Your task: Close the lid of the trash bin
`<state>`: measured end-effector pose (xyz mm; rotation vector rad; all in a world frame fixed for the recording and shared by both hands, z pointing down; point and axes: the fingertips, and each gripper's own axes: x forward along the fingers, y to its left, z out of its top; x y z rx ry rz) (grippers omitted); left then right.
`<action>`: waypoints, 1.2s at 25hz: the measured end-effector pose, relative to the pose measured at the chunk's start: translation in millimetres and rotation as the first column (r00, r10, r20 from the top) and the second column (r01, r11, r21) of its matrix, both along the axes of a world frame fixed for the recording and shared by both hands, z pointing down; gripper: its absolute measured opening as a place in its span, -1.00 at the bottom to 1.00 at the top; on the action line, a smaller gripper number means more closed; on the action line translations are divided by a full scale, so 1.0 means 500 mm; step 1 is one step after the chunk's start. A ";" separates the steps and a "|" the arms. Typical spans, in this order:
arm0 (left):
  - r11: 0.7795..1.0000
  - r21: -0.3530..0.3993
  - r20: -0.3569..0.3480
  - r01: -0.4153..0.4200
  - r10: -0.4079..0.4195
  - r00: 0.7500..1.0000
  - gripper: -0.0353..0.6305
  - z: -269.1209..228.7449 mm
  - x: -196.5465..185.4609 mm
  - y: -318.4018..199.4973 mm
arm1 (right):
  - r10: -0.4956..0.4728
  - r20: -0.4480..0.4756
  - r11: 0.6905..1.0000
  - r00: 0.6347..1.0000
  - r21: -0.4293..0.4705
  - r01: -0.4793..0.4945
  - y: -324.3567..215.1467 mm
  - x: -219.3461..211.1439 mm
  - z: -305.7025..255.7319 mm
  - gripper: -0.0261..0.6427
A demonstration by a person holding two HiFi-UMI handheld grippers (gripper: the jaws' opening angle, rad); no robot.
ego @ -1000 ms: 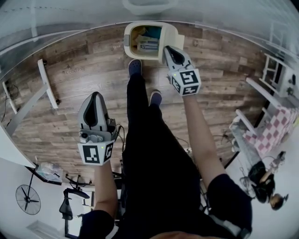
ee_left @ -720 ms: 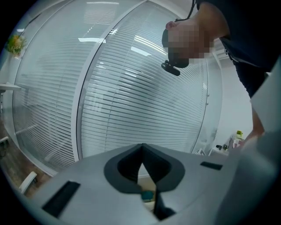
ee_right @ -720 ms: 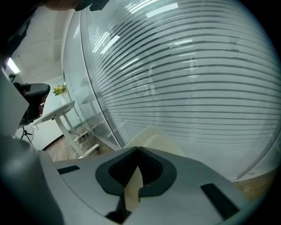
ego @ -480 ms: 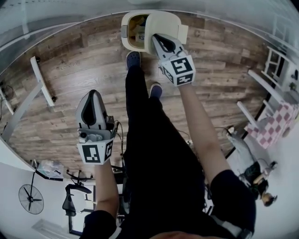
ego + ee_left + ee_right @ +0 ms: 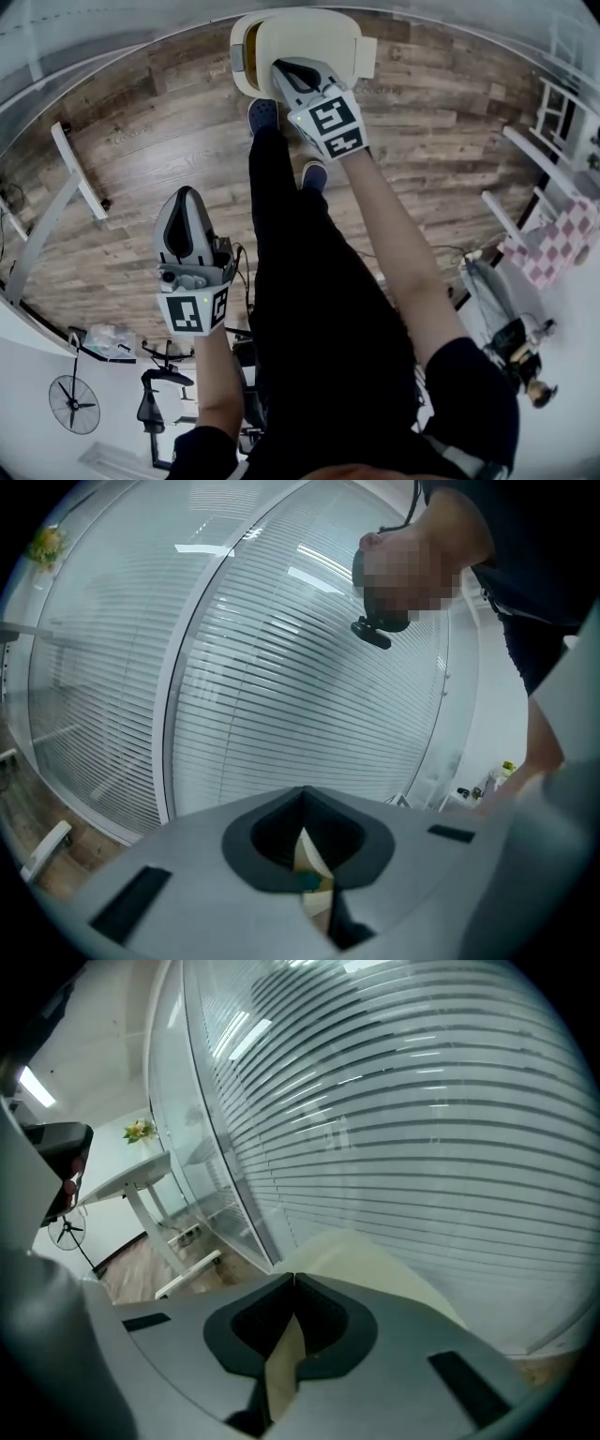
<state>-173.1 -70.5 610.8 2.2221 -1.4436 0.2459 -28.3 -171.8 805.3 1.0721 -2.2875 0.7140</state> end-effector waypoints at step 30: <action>0.998 -0.044 0.013 0.041 -0.040 0.999 -0.88 0.044 -0.047 0.019 | -0.104 -0.139 0.969 0.985 -0.239 0.069 -0.010 -0.057 0.201 -0.91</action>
